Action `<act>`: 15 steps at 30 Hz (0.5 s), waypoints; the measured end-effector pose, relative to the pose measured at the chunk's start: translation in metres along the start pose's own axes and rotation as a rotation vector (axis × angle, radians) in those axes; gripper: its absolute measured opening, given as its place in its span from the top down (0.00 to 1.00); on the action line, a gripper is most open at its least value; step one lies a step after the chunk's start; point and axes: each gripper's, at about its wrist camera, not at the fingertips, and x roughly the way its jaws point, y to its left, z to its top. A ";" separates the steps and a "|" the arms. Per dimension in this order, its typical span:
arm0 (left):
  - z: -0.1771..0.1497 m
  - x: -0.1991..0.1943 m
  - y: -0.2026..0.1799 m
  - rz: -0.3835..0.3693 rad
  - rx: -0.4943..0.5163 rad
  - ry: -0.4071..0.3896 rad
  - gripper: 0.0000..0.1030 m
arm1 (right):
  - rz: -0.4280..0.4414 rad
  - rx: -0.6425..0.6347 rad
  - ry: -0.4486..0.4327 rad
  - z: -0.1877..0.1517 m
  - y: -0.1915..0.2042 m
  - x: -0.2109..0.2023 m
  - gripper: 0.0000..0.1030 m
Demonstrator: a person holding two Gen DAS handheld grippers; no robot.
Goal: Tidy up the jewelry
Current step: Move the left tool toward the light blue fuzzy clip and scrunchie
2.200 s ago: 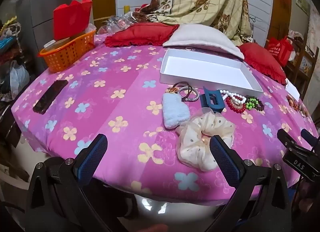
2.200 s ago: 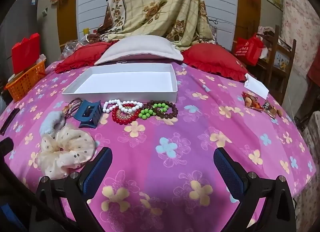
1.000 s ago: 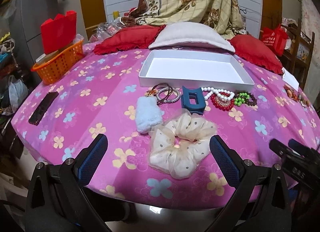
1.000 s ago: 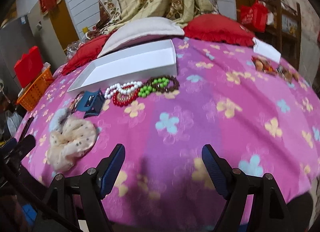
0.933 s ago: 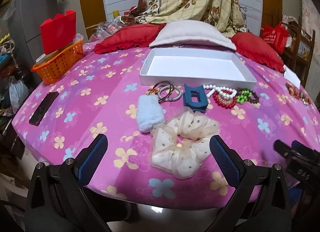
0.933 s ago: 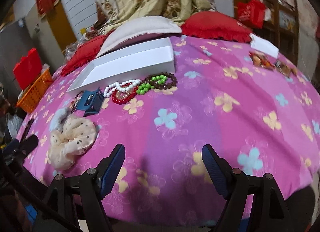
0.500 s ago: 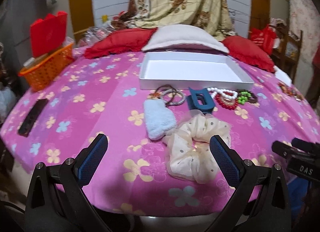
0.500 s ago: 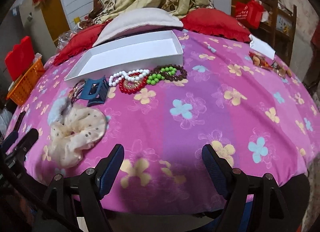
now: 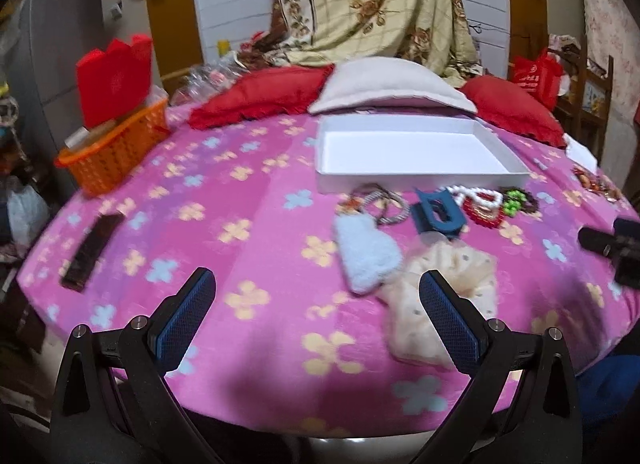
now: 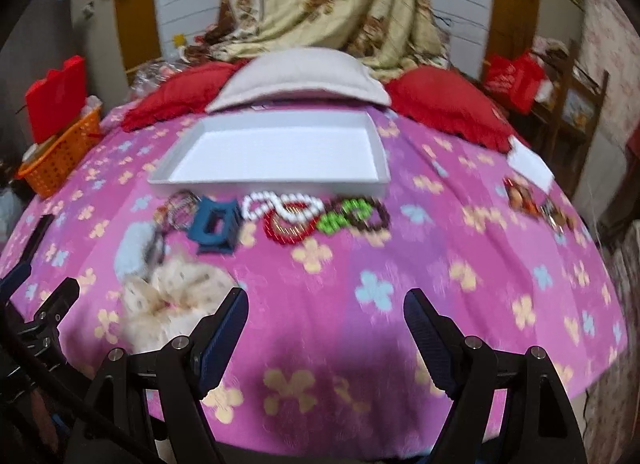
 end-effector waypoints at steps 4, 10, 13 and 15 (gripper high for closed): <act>0.010 -0.012 0.017 0.062 -0.011 -0.028 0.01 | 0.067 -0.032 -0.033 0.022 -0.001 -0.005 0.24; 0.025 -0.025 0.035 0.121 -0.040 -0.021 0.01 | 0.123 -0.018 -0.061 0.042 -0.011 0.001 0.24; 0.025 -0.025 0.038 0.120 -0.066 0.005 0.01 | 0.153 0.053 -0.057 0.035 -0.022 0.007 0.24; 0.023 -0.021 0.036 0.110 -0.074 0.037 0.01 | 0.150 0.087 -0.044 0.026 -0.027 0.014 0.24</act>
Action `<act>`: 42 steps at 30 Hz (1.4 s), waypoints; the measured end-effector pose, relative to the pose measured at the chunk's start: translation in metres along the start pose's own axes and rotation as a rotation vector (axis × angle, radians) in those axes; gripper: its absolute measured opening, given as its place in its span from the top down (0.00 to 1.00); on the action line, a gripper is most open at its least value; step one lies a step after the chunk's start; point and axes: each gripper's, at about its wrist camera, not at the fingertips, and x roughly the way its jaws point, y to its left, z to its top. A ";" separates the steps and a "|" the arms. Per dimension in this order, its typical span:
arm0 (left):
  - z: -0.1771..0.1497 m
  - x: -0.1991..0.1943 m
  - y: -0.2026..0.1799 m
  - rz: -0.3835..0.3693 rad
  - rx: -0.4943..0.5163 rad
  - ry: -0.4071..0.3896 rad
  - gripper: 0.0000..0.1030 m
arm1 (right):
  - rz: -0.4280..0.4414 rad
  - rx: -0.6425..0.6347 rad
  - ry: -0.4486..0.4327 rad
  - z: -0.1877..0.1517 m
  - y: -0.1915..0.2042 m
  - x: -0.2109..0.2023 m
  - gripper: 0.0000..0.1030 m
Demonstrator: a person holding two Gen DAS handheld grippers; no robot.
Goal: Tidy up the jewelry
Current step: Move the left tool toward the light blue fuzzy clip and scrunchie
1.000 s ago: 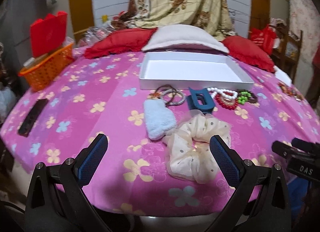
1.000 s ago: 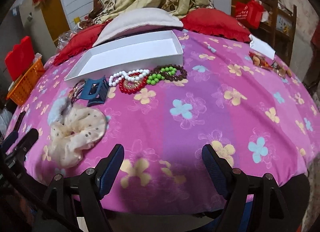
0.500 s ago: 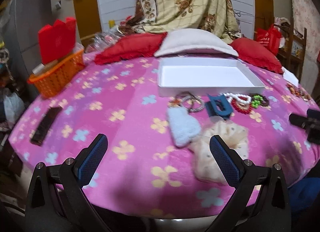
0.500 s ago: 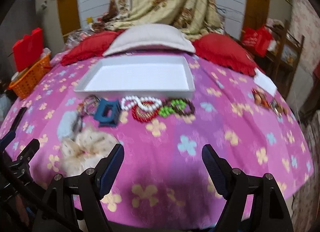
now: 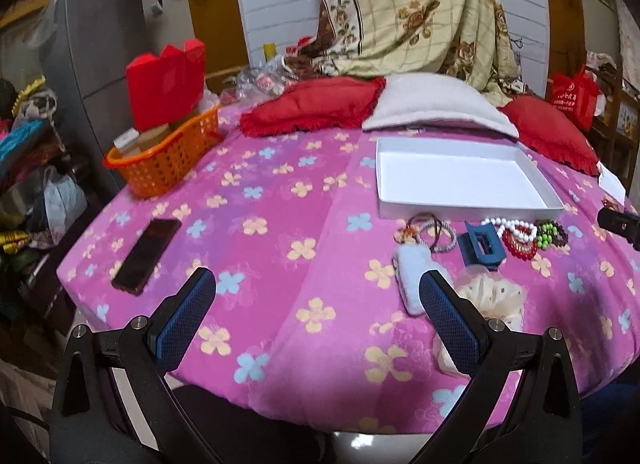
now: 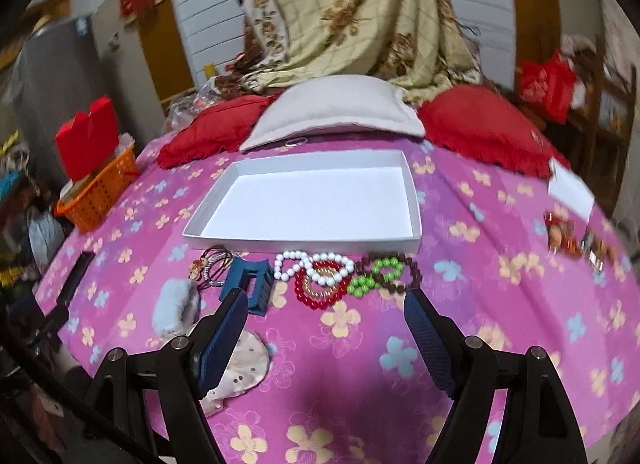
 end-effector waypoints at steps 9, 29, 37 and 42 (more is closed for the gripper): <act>-0.016 0.020 -0.032 -0.095 0.032 0.123 0.01 | 0.016 0.086 0.082 -0.039 -0.017 0.018 0.24; -0.023 0.046 -0.011 -0.036 -0.013 0.171 0.01 | 0.106 -0.011 0.162 -0.061 0.017 0.042 0.24; -0.028 0.046 -0.011 -0.012 0.005 0.162 0.01 | 0.119 -0.075 0.171 -0.069 0.035 0.043 0.24; -0.031 0.045 -0.011 -0.024 0.003 0.167 0.01 | 0.117 -0.103 0.179 -0.072 0.042 0.045 0.24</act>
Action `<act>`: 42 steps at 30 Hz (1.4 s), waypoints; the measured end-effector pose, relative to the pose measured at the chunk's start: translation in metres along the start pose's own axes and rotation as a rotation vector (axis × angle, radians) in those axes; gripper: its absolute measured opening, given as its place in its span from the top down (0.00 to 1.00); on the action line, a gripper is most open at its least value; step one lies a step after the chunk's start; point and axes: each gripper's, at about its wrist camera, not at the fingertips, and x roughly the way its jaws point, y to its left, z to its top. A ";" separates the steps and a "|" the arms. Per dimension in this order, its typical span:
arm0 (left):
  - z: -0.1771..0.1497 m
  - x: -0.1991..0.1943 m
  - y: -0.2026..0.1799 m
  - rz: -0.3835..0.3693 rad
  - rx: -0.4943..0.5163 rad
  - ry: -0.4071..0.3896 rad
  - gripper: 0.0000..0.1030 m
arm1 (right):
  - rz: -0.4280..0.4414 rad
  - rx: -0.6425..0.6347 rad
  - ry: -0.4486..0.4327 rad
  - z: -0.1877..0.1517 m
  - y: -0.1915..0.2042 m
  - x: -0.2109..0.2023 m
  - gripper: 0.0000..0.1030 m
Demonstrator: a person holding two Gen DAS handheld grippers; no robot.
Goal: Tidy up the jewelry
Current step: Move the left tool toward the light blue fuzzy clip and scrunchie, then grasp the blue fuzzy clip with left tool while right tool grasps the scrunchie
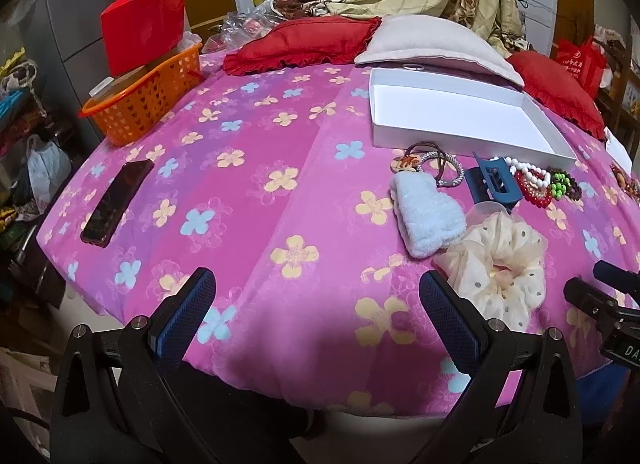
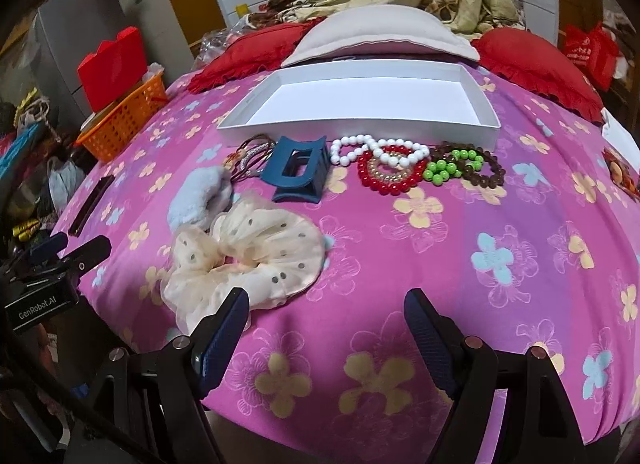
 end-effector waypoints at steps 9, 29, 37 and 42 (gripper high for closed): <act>-0.002 0.010 -0.003 -0.023 0.005 0.030 0.01 | -0.003 -0.028 0.003 0.002 0.006 0.005 0.24; 0.051 0.044 -0.012 -0.135 -0.029 0.060 0.01 | 0.048 -0.058 0.002 0.027 0.015 0.037 0.24; 0.065 0.080 -0.034 -0.223 -0.016 0.131 0.01 | 0.054 -0.057 0.023 0.025 0.015 0.048 0.28; 0.060 0.098 -0.040 -0.243 -0.013 0.186 0.01 | 0.066 -0.071 0.040 0.024 0.019 0.053 0.46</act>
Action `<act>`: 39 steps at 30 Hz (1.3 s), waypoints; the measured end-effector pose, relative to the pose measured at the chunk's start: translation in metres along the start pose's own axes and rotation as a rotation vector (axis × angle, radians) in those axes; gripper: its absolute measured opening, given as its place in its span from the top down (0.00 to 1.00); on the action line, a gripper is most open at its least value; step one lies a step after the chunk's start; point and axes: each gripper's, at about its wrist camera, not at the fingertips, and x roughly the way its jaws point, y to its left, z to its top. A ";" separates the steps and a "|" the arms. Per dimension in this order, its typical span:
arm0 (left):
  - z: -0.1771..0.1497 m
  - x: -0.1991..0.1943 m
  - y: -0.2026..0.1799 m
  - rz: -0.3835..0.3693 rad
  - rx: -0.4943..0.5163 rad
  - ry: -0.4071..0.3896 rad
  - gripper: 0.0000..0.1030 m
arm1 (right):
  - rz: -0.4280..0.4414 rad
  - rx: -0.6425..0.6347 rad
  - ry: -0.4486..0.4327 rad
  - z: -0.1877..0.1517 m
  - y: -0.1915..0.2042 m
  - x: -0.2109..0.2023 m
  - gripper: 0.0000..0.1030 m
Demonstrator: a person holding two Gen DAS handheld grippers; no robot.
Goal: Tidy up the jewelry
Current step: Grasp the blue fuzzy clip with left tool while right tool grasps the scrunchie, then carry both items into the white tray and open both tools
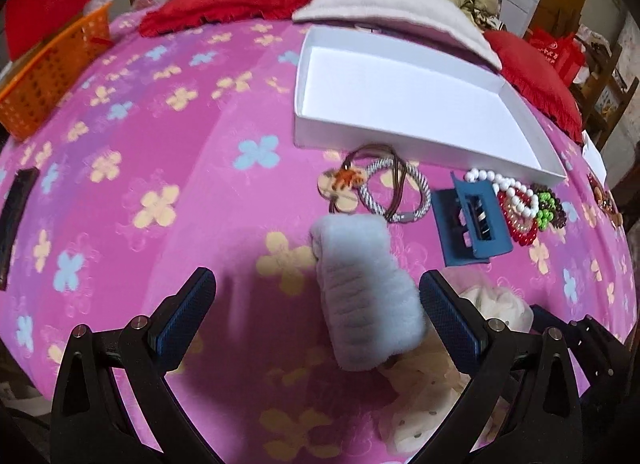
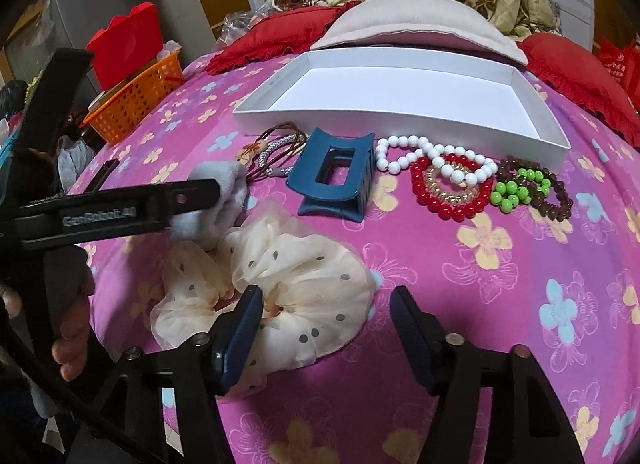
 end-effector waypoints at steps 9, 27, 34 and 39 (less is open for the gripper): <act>-0.007 -0.005 0.003 -0.123 -0.047 0.031 0.73 | 0.065 -0.045 0.006 -0.001 0.018 -0.008 0.85; 0.022 -0.079 0.025 -0.158 -0.053 -0.097 0.74 | 0.118 -0.016 -0.165 0.056 0.009 -0.083 0.87; 0.085 -0.063 0.011 -0.133 -0.007 -0.111 0.74 | 0.110 0.153 -0.208 0.126 -0.045 -0.066 0.87; 0.137 -0.023 -0.002 -0.108 0.023 -0.095 0.74 | 0.100 0.241 -0.215 0.175 -0.074 -0.030 0.87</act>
